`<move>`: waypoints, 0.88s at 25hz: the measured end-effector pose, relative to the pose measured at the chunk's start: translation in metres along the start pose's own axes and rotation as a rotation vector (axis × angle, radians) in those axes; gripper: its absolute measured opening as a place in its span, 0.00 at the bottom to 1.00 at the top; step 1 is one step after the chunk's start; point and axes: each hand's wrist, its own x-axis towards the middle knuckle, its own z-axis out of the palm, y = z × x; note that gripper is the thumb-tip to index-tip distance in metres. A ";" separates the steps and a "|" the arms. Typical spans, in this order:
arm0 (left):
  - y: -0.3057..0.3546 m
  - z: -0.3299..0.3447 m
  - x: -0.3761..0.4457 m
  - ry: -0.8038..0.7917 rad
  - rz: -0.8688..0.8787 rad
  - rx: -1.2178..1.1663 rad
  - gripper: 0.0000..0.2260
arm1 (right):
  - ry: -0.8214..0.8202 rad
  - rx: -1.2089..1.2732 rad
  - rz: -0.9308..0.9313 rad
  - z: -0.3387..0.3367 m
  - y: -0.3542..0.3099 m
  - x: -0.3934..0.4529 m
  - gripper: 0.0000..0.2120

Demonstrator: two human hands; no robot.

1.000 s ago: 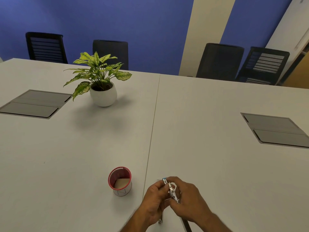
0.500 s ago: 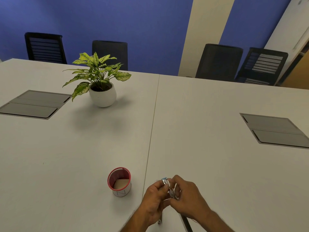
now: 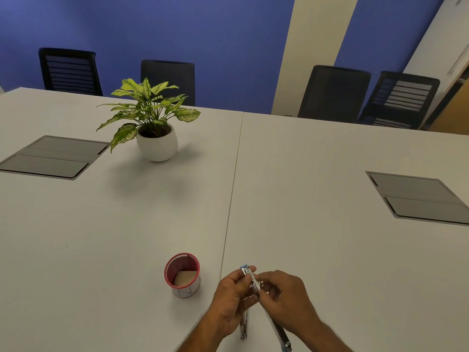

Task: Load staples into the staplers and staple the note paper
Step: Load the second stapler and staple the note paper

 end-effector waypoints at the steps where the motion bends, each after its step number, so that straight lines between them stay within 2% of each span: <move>1: 0.001 -0.001 0.000 0.011 0.002 -0.002 0.10 | -0.004 -0.017 -0.018 0.000 0.000 0.000 0.09; 5: 0.005 -0.006 0.002 0.074 0.021 -0.053 0.10 | -0.028 -0.023 -0.004 -0.001 0.001 0.000 0.02; 11: 0.011 -0.009 0.004 0.079 0.019 -0.046 0.10 | -0.148 0.145 0.076 -0.004 0.001 -0.001 0.13; 14: 0.011 -0.013 0.005 0.086 0.017 -0.057 0.10 | -0.104 0.340 0.209 -0.005 0.013 0.003 0.18; 17: 0.012 -0.017 0.006 0.093 0.017 -0.067 0.10 | 0.014 0.455 0.451 -0.003 0.038 0.011 0.13; 20: 0.014 -0.020 0.008 0.107 0.017 -0.087 0.11 | 0.033 0.266 0.640 0.002 0.066 0.014 0.03; 22: 0.015 -0.023 0.010 0.115 0.020 -0.085 0.11 | -0.073 0.047 0.685 0.010 0.080 0.012 0.04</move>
